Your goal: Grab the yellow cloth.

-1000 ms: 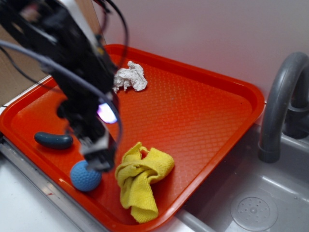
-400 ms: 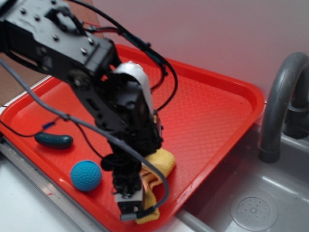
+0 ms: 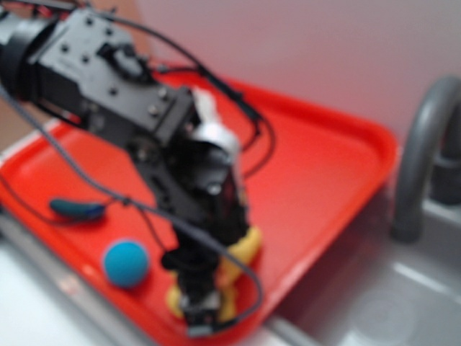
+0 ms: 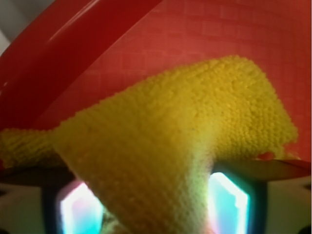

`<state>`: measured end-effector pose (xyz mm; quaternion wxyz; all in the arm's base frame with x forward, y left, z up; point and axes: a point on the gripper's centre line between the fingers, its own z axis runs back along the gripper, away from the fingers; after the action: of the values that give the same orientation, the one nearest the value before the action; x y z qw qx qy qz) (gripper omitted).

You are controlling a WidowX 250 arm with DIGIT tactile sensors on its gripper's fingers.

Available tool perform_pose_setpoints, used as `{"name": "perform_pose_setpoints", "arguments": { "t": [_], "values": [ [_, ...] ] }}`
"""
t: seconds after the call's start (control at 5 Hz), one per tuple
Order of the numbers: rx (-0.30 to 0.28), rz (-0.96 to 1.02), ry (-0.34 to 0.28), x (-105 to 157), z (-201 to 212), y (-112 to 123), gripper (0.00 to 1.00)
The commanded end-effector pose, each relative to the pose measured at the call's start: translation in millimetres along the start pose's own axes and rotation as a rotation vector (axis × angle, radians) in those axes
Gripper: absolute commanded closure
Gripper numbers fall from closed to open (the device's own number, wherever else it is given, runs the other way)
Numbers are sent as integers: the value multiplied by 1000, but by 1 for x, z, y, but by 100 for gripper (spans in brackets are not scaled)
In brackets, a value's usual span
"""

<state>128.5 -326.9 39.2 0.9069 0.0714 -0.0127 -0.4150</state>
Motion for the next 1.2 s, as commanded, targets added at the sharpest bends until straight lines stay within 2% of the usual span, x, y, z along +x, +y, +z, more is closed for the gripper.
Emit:
{"name": "perform_pose_setpoints", "arguments": {
  "t": [0.0,0.2,0.4,0.6,0.8,1.0],
  "values": [
    [-47,289,-62,-14,49,31,100],
    [-94,508,-44,-34,64,57,100],
    [-144,684,-84,-66,86,85,100],
    [-150,822,-152,-104,102,115,100],
    [-140,913,-193,-131,124,136,100],
    [-92,967,-217,-143,141,154,100]
  ]
}}
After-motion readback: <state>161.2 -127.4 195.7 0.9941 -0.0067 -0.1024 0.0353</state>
